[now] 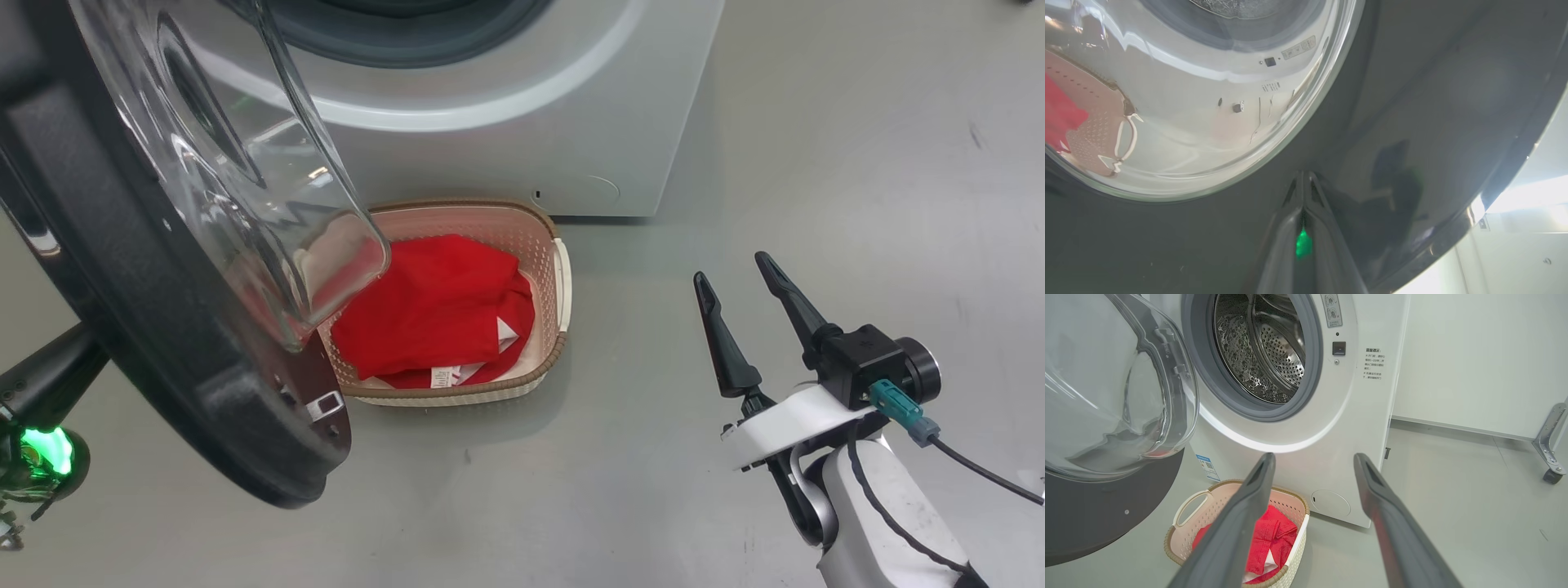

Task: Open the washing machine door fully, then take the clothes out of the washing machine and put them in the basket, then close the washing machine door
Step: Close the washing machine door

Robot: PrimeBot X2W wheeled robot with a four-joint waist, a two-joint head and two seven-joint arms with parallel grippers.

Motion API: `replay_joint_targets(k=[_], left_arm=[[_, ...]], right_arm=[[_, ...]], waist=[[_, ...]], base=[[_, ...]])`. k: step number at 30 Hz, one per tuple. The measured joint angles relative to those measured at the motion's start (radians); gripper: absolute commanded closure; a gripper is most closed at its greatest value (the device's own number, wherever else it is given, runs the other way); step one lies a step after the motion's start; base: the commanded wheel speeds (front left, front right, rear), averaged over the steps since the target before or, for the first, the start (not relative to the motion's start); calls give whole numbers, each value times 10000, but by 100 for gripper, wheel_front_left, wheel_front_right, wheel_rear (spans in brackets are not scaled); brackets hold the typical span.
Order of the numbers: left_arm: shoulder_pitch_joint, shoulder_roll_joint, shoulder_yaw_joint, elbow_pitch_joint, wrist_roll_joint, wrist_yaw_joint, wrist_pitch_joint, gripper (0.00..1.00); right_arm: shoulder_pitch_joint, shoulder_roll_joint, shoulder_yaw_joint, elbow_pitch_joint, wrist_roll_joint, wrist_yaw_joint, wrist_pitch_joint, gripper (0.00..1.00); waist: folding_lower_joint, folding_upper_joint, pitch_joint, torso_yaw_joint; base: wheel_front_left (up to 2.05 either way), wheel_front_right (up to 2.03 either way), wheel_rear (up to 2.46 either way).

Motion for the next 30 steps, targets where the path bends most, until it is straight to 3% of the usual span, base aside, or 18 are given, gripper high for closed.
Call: replay_joint_targets(k=[23,30], left_arm=[[-609,44,-270,-1058,33,15,192,100],[-1212,38,-430,-1072,90,372,-17,100]], right_arm=[[-329,59,301,-399,706,-188,0,0],[-540,67,493,-660,1124,-290,0,0]], waist=[[0,0,754,-2646],[1,0,1070,-3358]], base=[[0,0,0],[0,0,0]])
